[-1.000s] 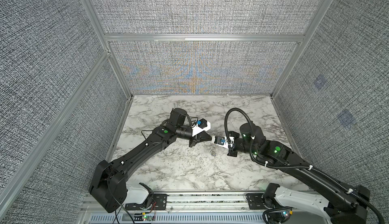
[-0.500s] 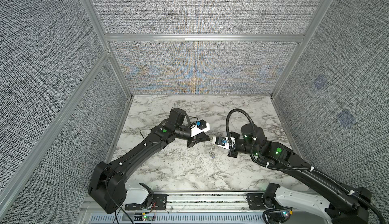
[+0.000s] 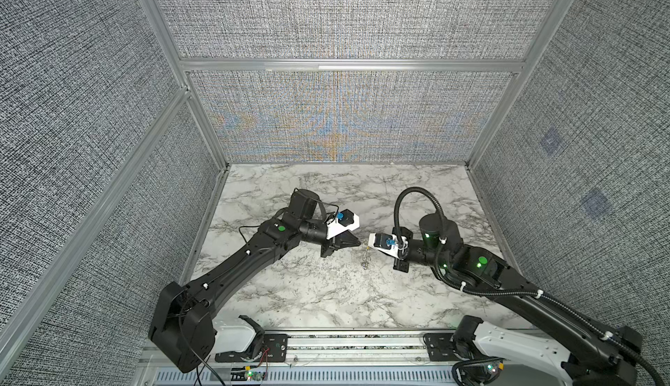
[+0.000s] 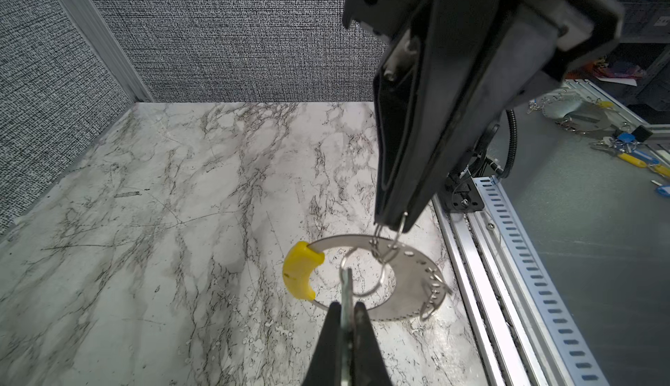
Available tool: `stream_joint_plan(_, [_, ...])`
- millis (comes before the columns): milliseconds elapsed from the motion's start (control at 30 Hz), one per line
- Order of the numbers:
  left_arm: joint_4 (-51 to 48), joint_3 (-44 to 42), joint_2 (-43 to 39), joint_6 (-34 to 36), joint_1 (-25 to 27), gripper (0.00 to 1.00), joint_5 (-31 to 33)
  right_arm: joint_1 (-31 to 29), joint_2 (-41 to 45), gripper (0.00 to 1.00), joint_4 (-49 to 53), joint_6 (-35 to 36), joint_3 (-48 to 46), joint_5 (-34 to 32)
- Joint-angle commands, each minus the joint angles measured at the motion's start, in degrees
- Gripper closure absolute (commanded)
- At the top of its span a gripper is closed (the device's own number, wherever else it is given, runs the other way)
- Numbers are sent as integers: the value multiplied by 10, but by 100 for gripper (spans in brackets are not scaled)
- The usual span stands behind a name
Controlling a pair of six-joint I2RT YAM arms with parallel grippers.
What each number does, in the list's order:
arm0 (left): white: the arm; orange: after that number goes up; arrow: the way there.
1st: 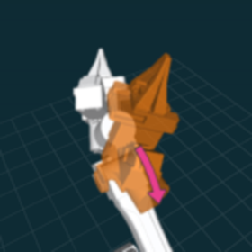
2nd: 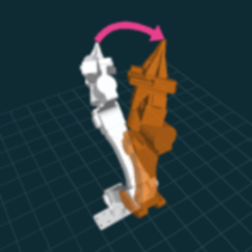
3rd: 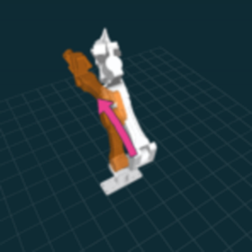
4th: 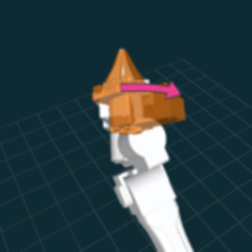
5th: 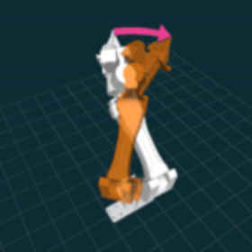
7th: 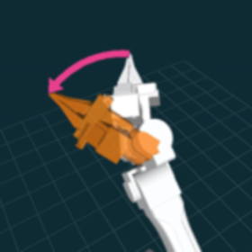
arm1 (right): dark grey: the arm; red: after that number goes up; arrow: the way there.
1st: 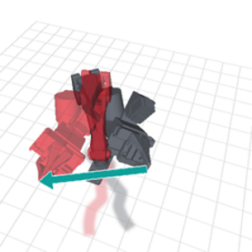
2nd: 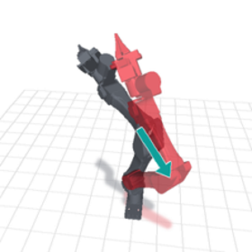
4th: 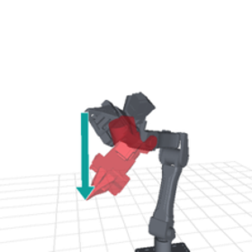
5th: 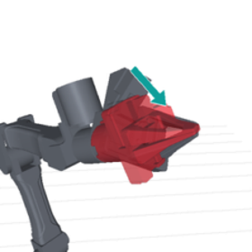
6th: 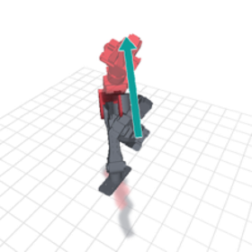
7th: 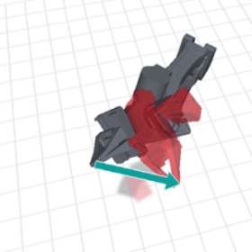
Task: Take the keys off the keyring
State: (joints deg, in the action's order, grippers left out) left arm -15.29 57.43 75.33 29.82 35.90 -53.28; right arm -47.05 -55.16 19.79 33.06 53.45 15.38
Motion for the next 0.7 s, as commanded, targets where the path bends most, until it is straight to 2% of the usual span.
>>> stream_joint_plan(0, [35,-9,-10,-4,-2,100,6,8,3,100,-49,-35,0,48])
stream_joint_plan(300, [125,-52,-44,-37,0,100,8,28,-12,100,-144,-103,-32,112])
stream_joint_plan(667, [130,-66,-55,-35,6,100,17,43,-8,100,-238,-153,-55,131])
